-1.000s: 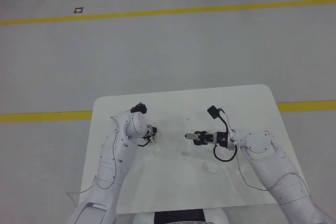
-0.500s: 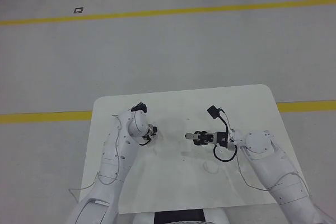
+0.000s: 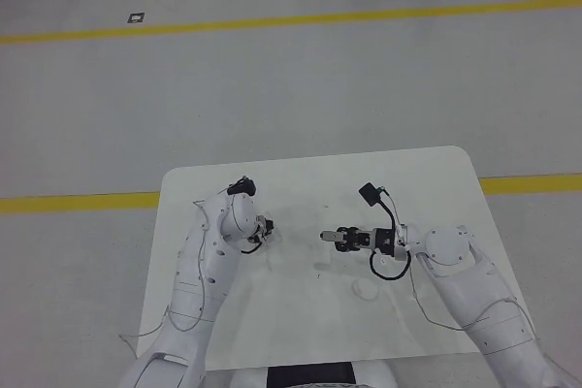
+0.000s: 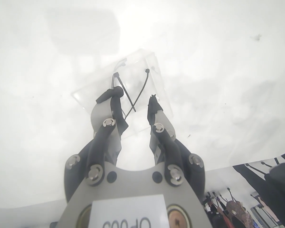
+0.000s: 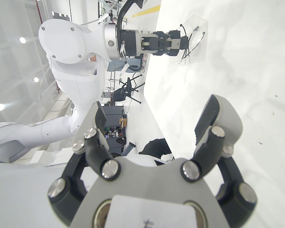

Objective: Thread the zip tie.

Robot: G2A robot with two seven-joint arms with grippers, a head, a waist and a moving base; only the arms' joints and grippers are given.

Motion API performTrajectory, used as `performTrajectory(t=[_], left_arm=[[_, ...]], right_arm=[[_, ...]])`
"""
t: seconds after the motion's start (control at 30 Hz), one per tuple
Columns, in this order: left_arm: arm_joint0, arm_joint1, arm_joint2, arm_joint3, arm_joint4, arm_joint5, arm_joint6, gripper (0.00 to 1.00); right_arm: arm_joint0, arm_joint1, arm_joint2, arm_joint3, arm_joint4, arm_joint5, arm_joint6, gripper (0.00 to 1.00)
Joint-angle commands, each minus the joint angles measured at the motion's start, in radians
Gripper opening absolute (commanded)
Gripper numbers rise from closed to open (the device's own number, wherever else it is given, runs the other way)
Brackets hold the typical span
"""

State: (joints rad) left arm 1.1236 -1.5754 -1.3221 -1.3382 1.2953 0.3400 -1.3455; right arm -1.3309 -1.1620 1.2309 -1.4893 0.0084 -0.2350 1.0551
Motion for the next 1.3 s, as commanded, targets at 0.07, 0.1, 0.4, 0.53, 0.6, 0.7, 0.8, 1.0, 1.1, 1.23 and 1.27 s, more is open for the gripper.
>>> performTrajectory(t=[0.07, 0.1, 0.4, 0.53, 0.6, 0.7, 0.8, 1.0, 1.1, 1.23, 1.27], left_arm=[[0.0, -0.001, -0.003, 0.008, 0.013, 0.0, -0.003, 0.25], [-0.004, -0.002, -0.004, 0.018, 0.014, 0.0, -0.003, 0.25], [-0.046, -0.012, -0.004, 0.099, 0.007, 0.0, 0.019, 0.24], [-0.062, -0.016, -0.005, 0.131, 0.005, 0.0, 0.03, 0.22], [-0.066, -0.017, -0.004, 0.142, 0.006, 0.0, 0.033, 0.22], [-0.075, -0.02, -0.005, 0.159, 0.004, 0.0, 0.036, 0.22], [-0.081, -0.022, -0.005, 0.17, 0.002, 0.0, 0.04, 0.15], [-0.08, -0.026, -0.009, 0.176, 0.01, 0.0, 0.045, 0.0], [-0.075, -0.027, -0.014, 0.165, 0.017, 0.0, 0.044, 0.0], [-0.047, -0.026, -0.026, 0.103, 0.021, 0.0, 0.044, 0.0], [-0.035, -0.025, -0.029, 0.079, 0.025, 0.0, 0.042, 0.0]], right_arm=[[0.0, 0.0, 0.0, 0.0, 0.0, 0.0, 0.0, 1.0], [0.0, 0.0, 0.0, 0.0, 0.0, 0.0, 0.0, 1.0], [0.0, 0.0, 0.0, 0.0, 0.0, 0.0, 0.0, 1.0], [0.0, 0.0, 0.0, 0.0, 0.0, 0.0, 0.0, 1.0], [0.0, 0.0, 0.0, 0.0, 0.0, 0.0, 0.0, 1.0], [0.0, 0.0, 0.0, 0.0, 0.0, 0.0, 0.0, 1.0], [0.0, 0.0, 0.0, 0.0, 0.0, 0.0, 0.0, 1.0], [0.0, 0.0, 0.0, 0.0, 0.0, 0.0, 0.0, 1.0], [0.0, 0.0, 0.0, 0.0, 0.0, 0.0, 0.0, 1.0], [0.0, 0.0, 0.0, 0.0, 0.0, 0.0, 0.0, 1.0], [0.0, 0.0, 0.0, 0.0, 0.0, 0.0, 0.0, 1.0]])
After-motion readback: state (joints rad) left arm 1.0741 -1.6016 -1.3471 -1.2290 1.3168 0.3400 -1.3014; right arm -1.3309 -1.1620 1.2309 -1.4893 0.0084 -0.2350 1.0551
